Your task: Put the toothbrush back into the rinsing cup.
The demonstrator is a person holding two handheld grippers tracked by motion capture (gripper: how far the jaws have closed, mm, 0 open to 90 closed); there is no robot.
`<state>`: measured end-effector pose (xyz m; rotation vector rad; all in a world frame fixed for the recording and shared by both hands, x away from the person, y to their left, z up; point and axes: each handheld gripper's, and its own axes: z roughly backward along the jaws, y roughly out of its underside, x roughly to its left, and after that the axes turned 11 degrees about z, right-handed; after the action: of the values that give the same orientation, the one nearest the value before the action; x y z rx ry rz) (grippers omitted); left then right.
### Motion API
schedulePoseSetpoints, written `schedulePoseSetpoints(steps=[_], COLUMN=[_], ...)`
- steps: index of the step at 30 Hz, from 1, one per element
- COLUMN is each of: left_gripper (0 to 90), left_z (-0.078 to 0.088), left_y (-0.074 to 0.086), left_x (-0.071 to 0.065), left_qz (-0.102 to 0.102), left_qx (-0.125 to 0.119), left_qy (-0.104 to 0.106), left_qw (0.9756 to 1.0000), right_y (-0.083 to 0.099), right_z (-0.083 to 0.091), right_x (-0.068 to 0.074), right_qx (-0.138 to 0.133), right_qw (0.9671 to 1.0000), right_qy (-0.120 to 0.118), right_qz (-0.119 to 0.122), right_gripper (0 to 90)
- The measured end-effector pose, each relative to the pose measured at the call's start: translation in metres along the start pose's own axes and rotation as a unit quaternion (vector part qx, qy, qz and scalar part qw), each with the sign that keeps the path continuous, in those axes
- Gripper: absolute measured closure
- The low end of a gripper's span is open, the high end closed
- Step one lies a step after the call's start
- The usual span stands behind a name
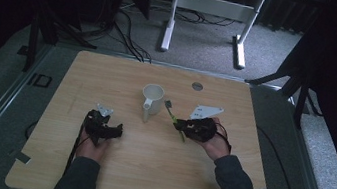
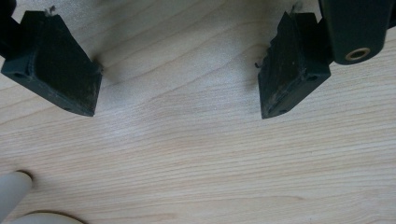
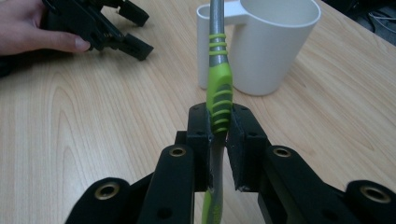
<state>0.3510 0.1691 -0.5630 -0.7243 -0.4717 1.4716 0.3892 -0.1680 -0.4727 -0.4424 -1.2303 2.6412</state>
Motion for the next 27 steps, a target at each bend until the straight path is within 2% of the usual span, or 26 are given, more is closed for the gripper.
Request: schedulePoseSetpoints(steps=[27], left_gripper=[14.1], left_z=[0.0], left_y=[0.0], left_x=[0.0], left_qz=[0.0], left_qx=[-0.001], left_qy=[0.0], left_qw=[1.0], right_y=[-0.024], right_z=[-0.023], right_x=[-0.007], right_qx=[-0.028], right_qw=[0.9996], right_qy=[-0.007], right_qz=[0.001], right_gripper=[79.6])
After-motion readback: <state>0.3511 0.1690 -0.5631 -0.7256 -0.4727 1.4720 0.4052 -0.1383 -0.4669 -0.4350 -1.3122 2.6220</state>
